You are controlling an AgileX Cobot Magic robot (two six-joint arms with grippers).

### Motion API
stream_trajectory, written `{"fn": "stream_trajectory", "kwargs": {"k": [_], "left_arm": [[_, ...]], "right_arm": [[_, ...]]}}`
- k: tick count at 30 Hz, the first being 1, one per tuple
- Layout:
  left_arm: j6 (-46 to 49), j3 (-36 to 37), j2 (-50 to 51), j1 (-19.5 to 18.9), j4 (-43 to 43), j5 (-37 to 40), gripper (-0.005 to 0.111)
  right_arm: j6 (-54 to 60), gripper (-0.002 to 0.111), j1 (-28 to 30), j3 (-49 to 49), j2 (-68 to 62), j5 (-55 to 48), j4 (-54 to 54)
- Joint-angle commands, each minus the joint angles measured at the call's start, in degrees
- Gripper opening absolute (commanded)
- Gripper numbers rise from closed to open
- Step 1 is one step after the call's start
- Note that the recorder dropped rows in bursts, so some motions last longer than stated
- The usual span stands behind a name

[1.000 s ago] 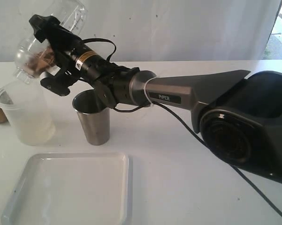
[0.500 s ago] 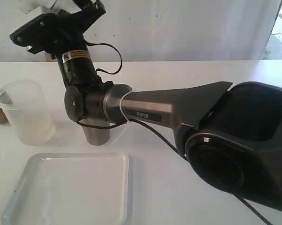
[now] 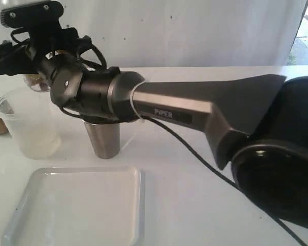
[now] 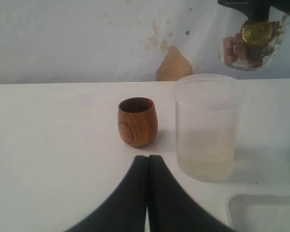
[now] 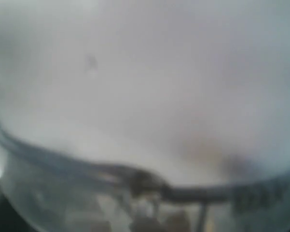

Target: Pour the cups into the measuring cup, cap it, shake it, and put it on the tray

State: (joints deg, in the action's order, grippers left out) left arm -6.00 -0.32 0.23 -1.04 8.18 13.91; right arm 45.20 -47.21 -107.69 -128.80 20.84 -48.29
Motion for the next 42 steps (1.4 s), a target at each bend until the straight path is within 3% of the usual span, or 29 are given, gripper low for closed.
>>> {"fn": "stream_trajectory", "kwargs": {"k": [1, 10, 16, 20, 25, 27, 35, 42], "left_arm": [[-0.08, 0.32, -0.23, 0.17, 0.2, -0.3, 0.0], [-0.08, 0.32, -0.23, 0.17, 0.2, -0.3, 0.0], [-0.08, 0.32, -0.23, 0.17, 0.2, -0.3, 0.0], [-0.08, 0.32, -0.23, 0.17, 0.2, -0.3, 0.0], [-0.08, 0.32, -0.23, 0.17, 0.2, -0.3, 0.0], [-0.08, 0.32, -0.23, 0.17, 0.2, -0.3, 0.0], [-0.08, 0.32, -0.23, 0.17, 0.2, -0.3, 0.0], [-0.08, 0.32, -0.23, 0.17, 0.2, -0.3, 0.0]], "right_arm": [[4.25, 0.0, 0.99, -0.19, 5.93, -14.67, -1.76], [0.57, 0.0, 5.46, -0.19, 12.01, -45.17, -3.45], [5.87, 0.0, 7.27, 2.33, 12.24, -53.16, -3.59], [18.56, 0.0, 7.54, 8.74, 12.48, -48.43, -15.74], [57.63, 0.0, 7.83, 20.86, 14.45, -50.39, -51.66], [65.49, 0.0, 7.93, 24.03, 15.15, -55.19, -51.66], [71.15, 0.0, 12.65, 33.65, 15.25, -71.1, -51.66], [76.68, 0.0, 18.07, 39.17, 14.3, -76.61, -51.66]]}}
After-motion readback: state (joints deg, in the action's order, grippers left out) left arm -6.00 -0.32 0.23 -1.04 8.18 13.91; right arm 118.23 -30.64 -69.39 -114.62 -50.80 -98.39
